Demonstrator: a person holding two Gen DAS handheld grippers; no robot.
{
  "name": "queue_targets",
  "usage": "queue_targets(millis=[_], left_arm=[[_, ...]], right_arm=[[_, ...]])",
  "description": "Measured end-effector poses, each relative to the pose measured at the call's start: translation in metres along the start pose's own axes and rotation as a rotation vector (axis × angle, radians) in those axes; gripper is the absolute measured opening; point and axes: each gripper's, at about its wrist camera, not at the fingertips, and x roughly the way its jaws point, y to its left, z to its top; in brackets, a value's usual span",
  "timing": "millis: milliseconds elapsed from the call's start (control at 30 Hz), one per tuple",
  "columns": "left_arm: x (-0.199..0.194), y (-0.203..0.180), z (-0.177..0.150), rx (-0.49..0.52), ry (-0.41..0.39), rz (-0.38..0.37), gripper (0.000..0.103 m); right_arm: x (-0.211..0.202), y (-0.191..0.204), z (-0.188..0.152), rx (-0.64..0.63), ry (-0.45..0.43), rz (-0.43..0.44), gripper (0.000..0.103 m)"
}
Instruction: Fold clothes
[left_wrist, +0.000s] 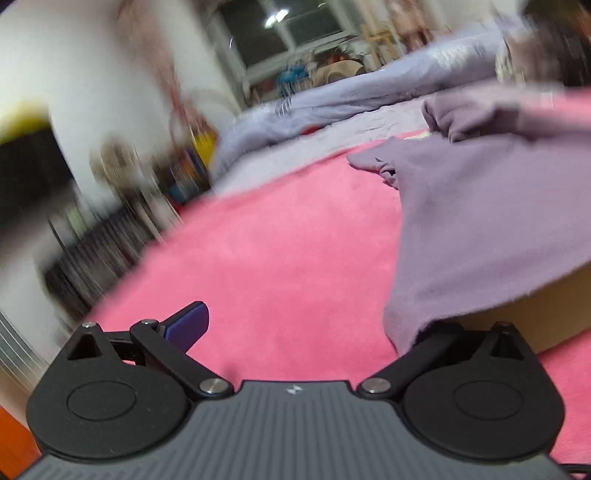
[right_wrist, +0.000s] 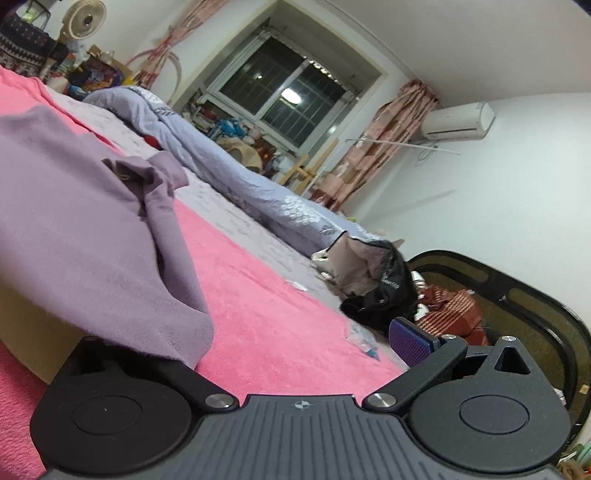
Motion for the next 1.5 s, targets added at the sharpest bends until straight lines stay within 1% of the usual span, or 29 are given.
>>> queue_targets(millis=[33,100,167,233,300,333,367,400,433,500,567,633,733,767,800,833,867,900,933,967,1000,1033,1067,1100,1133,1233,1333,1400,1500], left_arm=[[-0.003,0.004,-0.001,-0.032,-0.006,-0.026,0.103],[-0.016,-0.001,-0.002,0.021,-0.083,-0.070,0.103],[-0.026,-0.017,-0.004,0.151,-0.177,-0.070,0.103],[-0.024,-0.034,-0.003,0.243,-0.195,-0.068,0.103],[-0.016,-0.047,-0.001,0.286,-0.190,-0.047,0.103],[-0.010,-0.051,0.002,0.295,-0.175,0.013,0.103],[-0.003,-0.053,0.003,0.291,-0.160,0.073,0.103],[0.004,-0.048,0.005,0.251,-0.133,0.139,0.103],[0.008,-0.039,0.006,0.200,-0.109,0.144,0.103],[0.010,-0.022,0.007,0.095,-0.069,0.104,0.103],[0.007,-0.015,0.005,0.067,-0.058,0.098,0.103],[0.009,-0.014,0.010,0.064,-0.061,0.109,0.103],[0.036,-0.007,0.057,0.010,-0.054,0.119,0.103],[0.036,0.004,0.090,-0.024,-0.096,0.123,0.103],[0.037,0.014,0.122,-0.057,-0.137,0.128,0.103],[0.038,0.025,0.155,-0.091,-0.179,0.133,0.103],[0.039,0.035,0.187,-0.125,-0.220,0.138,0.103],[0.021,0.045,0.220,-0.156,-0.314,0.159,0.103],[-0.001,0.053,0.249,-0.189,-0.401,0.171,0.103],[-0.019,0.058,0.259,-0.207,-0.450,0.195,0.103],[-0.037,0.063,0.269,-0.224,-0.498,0.218,0.103],[-0.055,0.067,0.278,-0.242,-0.546,0.242,0.103],[-0.065,0.071,0.270,-0.241,-0.556,0.209,0.103],[-0.075,0.074,0.262,-0.239,-0.566,0.176,0.103],[-0.079,0.073,0.245,-0.216,-0.539,0.138,0.103],[-0.084,0.054,0.173,-0.102,-0.453,0.104,0.103],[-0.077,0.029,0.097,-0.039,-0.307,0.086,0.103],[-0.067,0.013,0.055,-0.037,-0.180,0.076,0.103],[-0.054,-0.002,0.011,-0.034,-0.019,0.052,0.103]], right_arm=[[-0.003,-0.001,-0.002,-0.002,0.001,-0.001,0.103],[-0.005,-0.001,-0.004,0.002,0.006,-0.004,0.103],[-0.004,-0.002,-0.005,0.016,0.014,-0.001,0.103],[-0.005,-0.004,-0.006,0.022,0.017,0.000,0.103],[-0.006,-0.003,-0.006,0.011,0.010,-0.004,0.103],[-0.006,-0.003,-0.007,0.003,0.007,-0.006,0.103],[-0.007,-0.003,-0.007,-0.013,0.004,-0.008,0.103],[-0.008,-0.003,-0.007,-0.031,0.001,-0.010,0.103],[-0.008,-0.004,-0.008,-0.048,-0.001,-0.012,0.103],[-0.010,-0.006,-0.009,-0.079,-0.008,-0.010,0.103],[-0.009,-0.009,-0.007,-0.101,-0.006,-0.006,0.103],[0.000,-0.018,0.001,-0.081,0.010,0.016,0.103],[0.050,-0.035,0.039,-0.120,-0.016,0.028,0.102],[0.074,-0.044,0.063,-0.139,-0.041,0.022,0.102],[0.096,-0.055,0.090,-0.148,-0.070,0.004,0.102],[0.117,-0.074,0.129,-0.132,-0.110,-0.030,0.102],[0.123,-0.097,0.166,-0.067,-0.171,-0.079,0.102],[0.127,-0.120,0.202,0.000,-0.231,-0.122,0.103],[0.121,-0.141,0.227,0.082,-0.281,-0.125,0.103],[0.114,-0.161,0.250,0.160,-0.328,-0.125,0.103],[0.105,-0.173,0.260,0.205,-0.361,-0.117,0.103],[0.096,-0.181,0.262,0.228,-0.394,-0.134,0.103],[0.086,-0.184,0.255,0.238,-0.419,-0.147,0.103],[0.078,-0.186,0.242,0.243,-0.416,-0.140,0.103],[0.073,-0.186,0.223,0.251,-0.380,-0.099,0.103],[0.060,-0.170,0.153,0.220,-0.236,0.025,0.103],[0.041,-0.127,0.078,0.087,-0.098,0.117,0.103],[0.028,-0.101,0.037,0.026,-0.001,0.170,0.103],[0.011,-0.080,-0.002,-0.006,0.101,0.238,0.103]])
